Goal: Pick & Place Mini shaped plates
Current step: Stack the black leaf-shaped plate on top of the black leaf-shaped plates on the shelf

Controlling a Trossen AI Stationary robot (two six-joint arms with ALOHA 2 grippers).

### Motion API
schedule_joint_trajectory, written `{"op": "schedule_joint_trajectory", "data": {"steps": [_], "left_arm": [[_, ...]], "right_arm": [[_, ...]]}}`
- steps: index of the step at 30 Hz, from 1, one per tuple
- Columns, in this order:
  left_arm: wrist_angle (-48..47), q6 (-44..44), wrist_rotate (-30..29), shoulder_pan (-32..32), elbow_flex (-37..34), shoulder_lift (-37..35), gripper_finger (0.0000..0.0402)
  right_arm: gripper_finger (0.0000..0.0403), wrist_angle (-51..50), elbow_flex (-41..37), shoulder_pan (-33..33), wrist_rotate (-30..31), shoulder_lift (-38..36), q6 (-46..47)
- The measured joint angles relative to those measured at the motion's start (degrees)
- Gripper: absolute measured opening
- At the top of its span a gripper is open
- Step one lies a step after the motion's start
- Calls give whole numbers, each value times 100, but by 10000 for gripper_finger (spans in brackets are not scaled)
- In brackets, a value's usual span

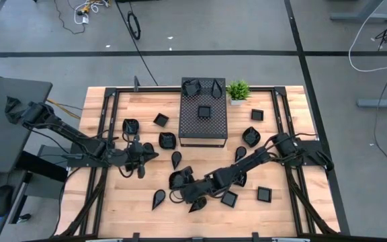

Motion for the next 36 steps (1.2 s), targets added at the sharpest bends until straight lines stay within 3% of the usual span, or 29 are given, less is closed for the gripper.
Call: {"op": "schedule_joint_trajectory", "data": {"steps": [4,11,17,20,26,34,36], "left_arm": [[2,3,-48,0,0,0,16],[7,301,-103,0,0,0,16],[2,124,-94,0,0,0,16],[2,114,-90,0,0,0,16],[7,119,-97,0,0,0,16],[-4,153,-105,37,0,0,16],[0,152,-105,37,0,0,16]], "right_arm": [[6,220,-2,45,9,-41,-11],[8,314,11,55,10,-385,-85],[5,238,11,35,50,-1252,-1348],[6,145,11,-148,364,-1822,-1840],[4,-559,19,-1356,482,-2816,-2627],[3,-1086,22,-3643,-1135,-2893,-3667],[5,-1191,11,-4023,-1261,-2766,-4056]]}}
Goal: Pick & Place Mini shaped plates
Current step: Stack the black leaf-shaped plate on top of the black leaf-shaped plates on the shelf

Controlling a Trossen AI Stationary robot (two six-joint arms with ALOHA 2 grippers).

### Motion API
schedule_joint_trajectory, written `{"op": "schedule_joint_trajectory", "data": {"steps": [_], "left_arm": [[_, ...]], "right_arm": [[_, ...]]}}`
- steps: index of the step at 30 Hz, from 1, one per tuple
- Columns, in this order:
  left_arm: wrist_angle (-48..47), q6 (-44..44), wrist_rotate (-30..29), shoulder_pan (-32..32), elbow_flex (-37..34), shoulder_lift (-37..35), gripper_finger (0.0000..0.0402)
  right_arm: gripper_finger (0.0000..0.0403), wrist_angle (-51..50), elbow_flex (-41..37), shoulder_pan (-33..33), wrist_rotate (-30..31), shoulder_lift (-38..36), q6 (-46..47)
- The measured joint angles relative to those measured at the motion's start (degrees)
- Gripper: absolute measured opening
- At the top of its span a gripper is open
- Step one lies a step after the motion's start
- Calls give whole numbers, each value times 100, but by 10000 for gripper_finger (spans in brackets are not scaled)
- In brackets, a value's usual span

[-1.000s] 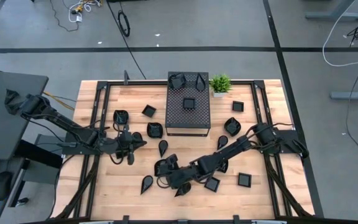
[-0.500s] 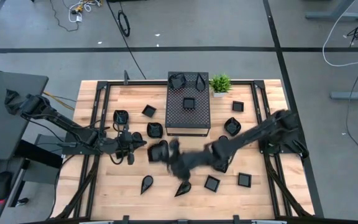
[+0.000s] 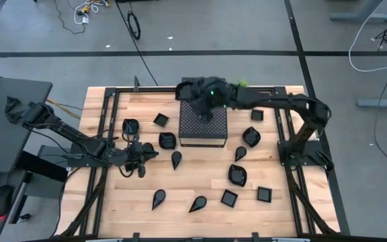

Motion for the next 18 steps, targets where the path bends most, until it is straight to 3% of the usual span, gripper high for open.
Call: {"op": "schedule_joint_trajectory", "data": {"steps": [5,10,18], "left_arm": [[2,50,-116,11,0,0,16],[9,58,-347,15,0,0,16],[16,192,-419,25,0,0,16]], "right_arm": [[9,98,6,-676,-407,131,-310],[10,29,6,-923,-1063,319,-301],[11,69,-2,-997,-1127,567,-328]]}}
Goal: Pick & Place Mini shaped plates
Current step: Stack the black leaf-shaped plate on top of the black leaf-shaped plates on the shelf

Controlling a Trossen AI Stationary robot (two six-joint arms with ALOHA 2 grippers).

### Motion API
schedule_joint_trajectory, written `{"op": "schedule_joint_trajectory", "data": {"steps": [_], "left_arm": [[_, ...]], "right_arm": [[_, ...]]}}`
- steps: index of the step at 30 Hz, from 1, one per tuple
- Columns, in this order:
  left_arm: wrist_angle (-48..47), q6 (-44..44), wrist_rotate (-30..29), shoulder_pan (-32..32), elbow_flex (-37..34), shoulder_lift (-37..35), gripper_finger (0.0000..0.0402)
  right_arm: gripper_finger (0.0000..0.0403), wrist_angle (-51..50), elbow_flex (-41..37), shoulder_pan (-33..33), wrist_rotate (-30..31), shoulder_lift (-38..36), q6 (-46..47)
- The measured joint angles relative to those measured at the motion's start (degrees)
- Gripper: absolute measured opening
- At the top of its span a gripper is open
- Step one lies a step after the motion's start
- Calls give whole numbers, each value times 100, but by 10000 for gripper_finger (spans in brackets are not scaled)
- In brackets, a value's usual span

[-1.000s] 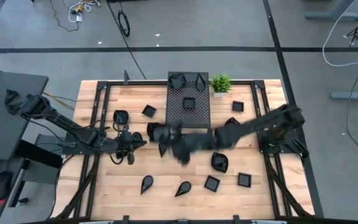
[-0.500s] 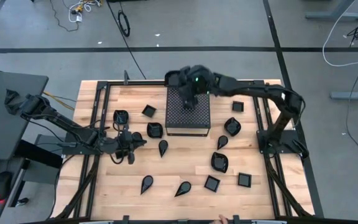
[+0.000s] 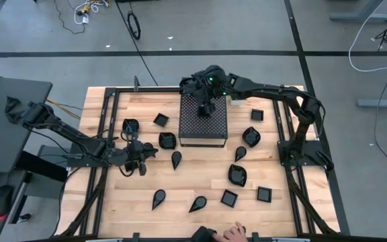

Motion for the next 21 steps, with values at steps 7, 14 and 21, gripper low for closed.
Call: {"op": "schedule_joint_trajectory", "data": {"steps": [7,14,21], "left_arm": [[-3,7,-31,91,0,0,16],[13,35,-28,93,0,0,16],[222,270,-53,93,0,-2,16]], "right_arm": [[11,-62,4,-35,1,4,14],[11,-205,4,-46,195,4,15],[17,-237,4,-92,290,4,155]]}}
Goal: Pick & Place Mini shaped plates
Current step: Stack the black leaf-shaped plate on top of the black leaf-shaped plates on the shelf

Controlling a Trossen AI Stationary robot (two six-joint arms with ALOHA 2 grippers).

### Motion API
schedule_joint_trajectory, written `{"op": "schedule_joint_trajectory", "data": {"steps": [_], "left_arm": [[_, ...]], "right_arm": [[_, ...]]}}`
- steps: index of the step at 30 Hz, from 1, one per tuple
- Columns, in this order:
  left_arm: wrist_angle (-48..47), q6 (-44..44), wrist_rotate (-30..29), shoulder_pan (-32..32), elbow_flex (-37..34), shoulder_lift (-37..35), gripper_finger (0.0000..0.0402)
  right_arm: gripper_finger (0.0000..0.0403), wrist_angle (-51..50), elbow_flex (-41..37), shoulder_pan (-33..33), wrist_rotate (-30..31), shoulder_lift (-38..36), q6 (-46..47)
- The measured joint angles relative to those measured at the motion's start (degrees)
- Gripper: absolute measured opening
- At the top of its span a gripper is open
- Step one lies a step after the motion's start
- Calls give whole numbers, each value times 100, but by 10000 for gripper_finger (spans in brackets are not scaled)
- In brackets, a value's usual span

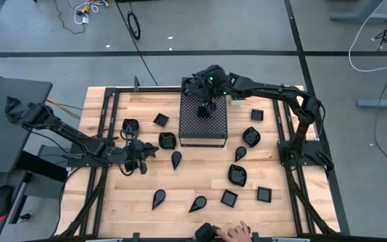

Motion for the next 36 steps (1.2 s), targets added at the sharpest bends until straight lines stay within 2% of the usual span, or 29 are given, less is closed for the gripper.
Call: {"op": "schedule_joint_trajectory", "data": {"steps": [8,13,19,23,26,32,36], "left_arm": [[0,9,20,80,0,2,16],[0,9,39,96,0,2,16],[0,-4,44,96,0,1,16],[0,-8,44,96,0,1,16],[0,-8,44,96,0,1,16],[6,-8,45,96,0,0,16],[71,-4,24,120,0,2,16]], "right_arm": [[77,5,0,-19,75,0,32],[106,200,0,-30,779,0,-6],[108,382,5,-37,808,-102,56],[99,348,7,-52,800,-111,439],[89,424,7,-54,723,-111,1066],[68,897,7,41,993,-200,3355],[43,643,5,-49,998,-210,4747]]}}
